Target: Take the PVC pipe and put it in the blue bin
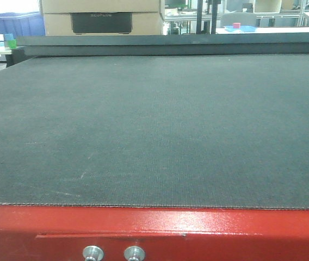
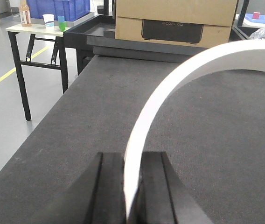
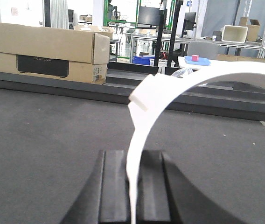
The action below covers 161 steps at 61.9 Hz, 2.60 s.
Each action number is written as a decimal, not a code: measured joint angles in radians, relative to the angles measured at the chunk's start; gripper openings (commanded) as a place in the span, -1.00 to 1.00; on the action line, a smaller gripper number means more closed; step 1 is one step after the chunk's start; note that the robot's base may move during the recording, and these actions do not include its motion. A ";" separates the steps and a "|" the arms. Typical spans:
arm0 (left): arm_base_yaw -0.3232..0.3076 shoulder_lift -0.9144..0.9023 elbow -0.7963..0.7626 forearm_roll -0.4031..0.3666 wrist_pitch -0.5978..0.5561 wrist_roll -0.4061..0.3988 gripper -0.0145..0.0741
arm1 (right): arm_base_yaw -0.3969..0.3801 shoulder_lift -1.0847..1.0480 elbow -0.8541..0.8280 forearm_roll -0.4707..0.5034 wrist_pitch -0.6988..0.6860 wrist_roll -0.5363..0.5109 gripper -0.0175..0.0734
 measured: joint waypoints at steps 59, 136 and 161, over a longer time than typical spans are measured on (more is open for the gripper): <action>0.000 0.000 0.000 0.000 0.000 0.000 -0.92 | 0.000 0.000 0.000 0.016 0.000 0.000 -0.99; 0.000 0.000 0.000 -0.002 0.000 0.000 -0.92 | 0.000 0.000 0.000 0.016 0.000 0.000 -0.99; 0.000 -0.002 0.000 -0.002 -0.002 0.000 -0.92 | 0.000 0.000 0.000 0.016 0.000 0.000 -0.99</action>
